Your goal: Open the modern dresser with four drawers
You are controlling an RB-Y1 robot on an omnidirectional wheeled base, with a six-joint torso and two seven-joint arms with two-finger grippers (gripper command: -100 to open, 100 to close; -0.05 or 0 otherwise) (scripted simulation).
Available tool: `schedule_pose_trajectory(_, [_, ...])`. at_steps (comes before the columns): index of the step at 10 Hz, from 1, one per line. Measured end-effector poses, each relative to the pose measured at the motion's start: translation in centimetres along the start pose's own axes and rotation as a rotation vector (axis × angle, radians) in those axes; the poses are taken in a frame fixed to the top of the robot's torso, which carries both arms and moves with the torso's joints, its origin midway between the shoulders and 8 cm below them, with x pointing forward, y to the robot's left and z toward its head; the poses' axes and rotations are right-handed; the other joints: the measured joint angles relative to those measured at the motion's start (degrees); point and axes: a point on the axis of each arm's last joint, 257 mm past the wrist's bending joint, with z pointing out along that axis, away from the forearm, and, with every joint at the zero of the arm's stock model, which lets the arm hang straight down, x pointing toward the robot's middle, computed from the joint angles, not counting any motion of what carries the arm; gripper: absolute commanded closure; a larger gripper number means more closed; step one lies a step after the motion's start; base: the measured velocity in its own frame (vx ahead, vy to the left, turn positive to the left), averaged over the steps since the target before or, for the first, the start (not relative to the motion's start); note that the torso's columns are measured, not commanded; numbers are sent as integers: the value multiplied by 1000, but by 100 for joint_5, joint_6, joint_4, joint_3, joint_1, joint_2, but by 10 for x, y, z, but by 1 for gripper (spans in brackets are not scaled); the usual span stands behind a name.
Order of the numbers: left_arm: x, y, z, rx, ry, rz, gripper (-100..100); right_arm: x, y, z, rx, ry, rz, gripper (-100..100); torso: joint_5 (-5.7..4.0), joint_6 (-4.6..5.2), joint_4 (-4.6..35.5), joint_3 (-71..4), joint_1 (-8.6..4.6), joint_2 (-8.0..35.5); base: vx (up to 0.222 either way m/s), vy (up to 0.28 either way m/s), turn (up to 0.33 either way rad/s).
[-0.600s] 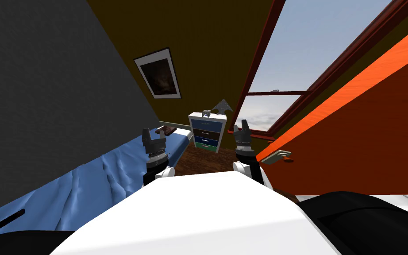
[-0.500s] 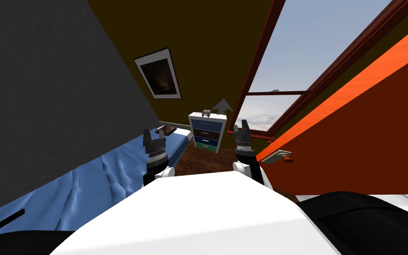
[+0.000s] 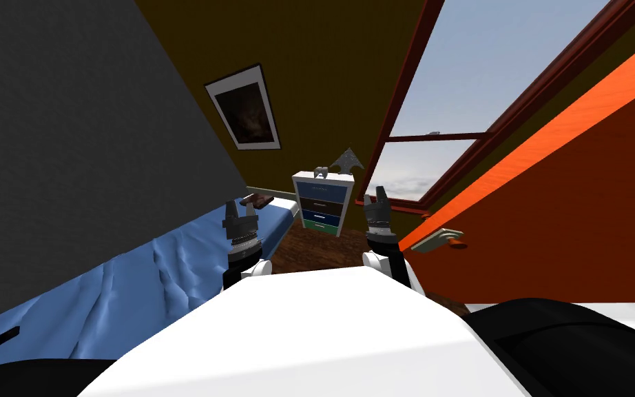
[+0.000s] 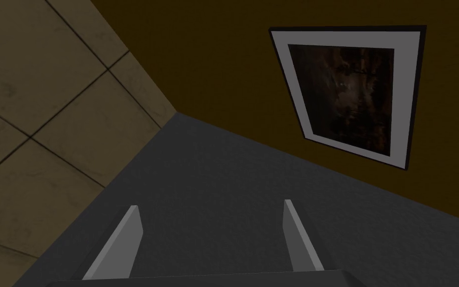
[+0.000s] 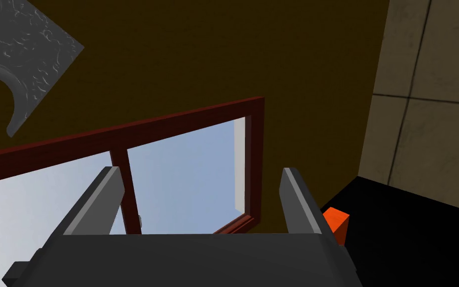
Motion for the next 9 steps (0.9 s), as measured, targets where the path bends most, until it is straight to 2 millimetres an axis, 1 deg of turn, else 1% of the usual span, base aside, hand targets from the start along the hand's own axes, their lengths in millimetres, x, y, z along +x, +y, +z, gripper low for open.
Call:
schedule_pose_trajectory(3, [0, 0, 0, 0, 0, 0, 0, 0, 0, 0, 0, 0, 0, 0, 0, 0, 1269, -2537, 0, 1270, 0, 0, 0])
schedule_pose_trajectory(4, [0, 0, 0, 0, 0, 0, 0, 0, 0, 0, 0, 0, 0, -100, 0, 0, 1692, -3383, 0, 1693, -2, 9, 89])
schedule_pose_trajectory(5, [0, 0, 0, 0, 0, 0, 0, 3, -5, 0, 10, 17, -8, -100, 1, -2, 1881, -3776, 3, 1887, -16, 13, 137])
schedule_pose_trajectory(6, [0, 0, 0, -1, 0, 0, 0, 8, -12, 0, 25, 40, -20, -100, 1, -1, 1938, -3887, 4, 1943, -29, 20, 167])
schedule_pose_trajectory(7, [0, 0, 0, -1, 0, 0, 0, 14, -20, -1, 46, 66, -35, -100, 2, -1, 1955, -3912, 5, 1959, -34, 27, 246])
schedule_pose_trajectory(9, [0, 0, 0, -1, 0, 0, 0, 28, -45, -3, 103, 125, -75, -100, 1, 1, 1961, -3918, 3, 1963, -43, 35, 250])
